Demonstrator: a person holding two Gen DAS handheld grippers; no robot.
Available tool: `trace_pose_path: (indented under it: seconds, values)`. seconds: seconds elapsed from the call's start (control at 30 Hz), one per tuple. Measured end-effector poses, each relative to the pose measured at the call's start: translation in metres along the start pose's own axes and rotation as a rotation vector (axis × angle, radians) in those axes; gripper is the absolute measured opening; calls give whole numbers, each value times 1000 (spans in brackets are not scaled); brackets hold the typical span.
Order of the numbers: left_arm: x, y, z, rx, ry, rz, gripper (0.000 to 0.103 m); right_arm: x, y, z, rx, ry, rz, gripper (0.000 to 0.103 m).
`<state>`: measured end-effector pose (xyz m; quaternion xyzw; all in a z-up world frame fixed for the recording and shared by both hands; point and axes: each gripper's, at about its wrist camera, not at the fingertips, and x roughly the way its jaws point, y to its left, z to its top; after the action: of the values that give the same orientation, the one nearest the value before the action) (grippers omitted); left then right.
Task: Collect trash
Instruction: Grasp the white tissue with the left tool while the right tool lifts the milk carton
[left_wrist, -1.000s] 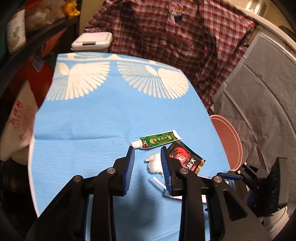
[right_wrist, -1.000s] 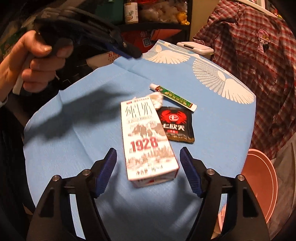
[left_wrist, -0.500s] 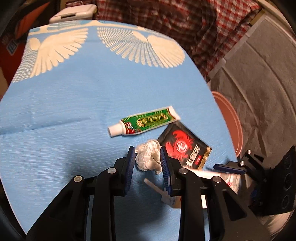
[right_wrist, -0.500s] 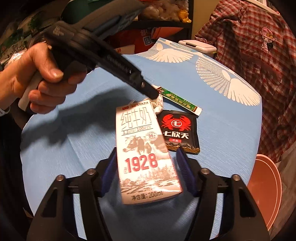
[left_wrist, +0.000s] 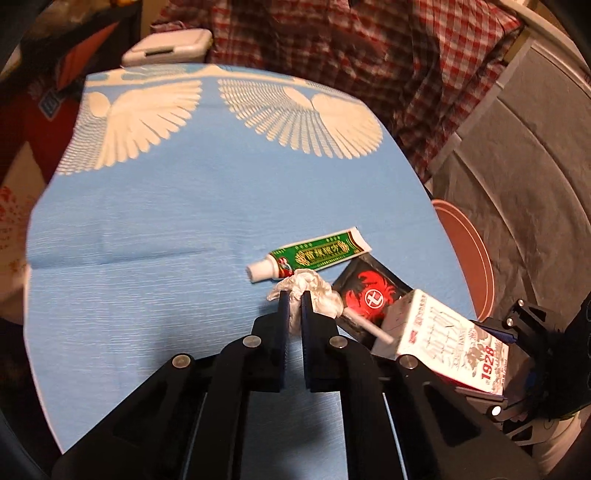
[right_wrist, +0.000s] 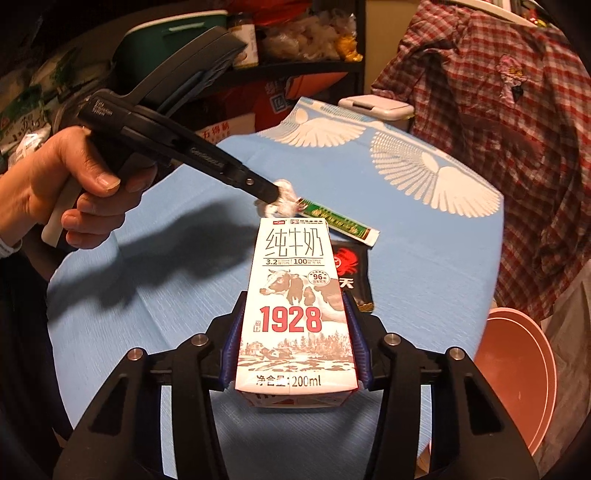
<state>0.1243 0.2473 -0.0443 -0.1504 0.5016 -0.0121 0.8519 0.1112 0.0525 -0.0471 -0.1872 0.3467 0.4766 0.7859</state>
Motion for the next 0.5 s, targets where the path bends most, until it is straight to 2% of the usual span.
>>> trace_pose_path:
  seconds: [0.23, 0.5]
  values:
    - [-26, -7, -5, -12, -82, 29, 6, -19, 4, -1, 26, -43, -61, 49]
    - [-54, -20, -11, -11, -167, 46, 6, -43, -10, -3, 113, -107, -140, 49]
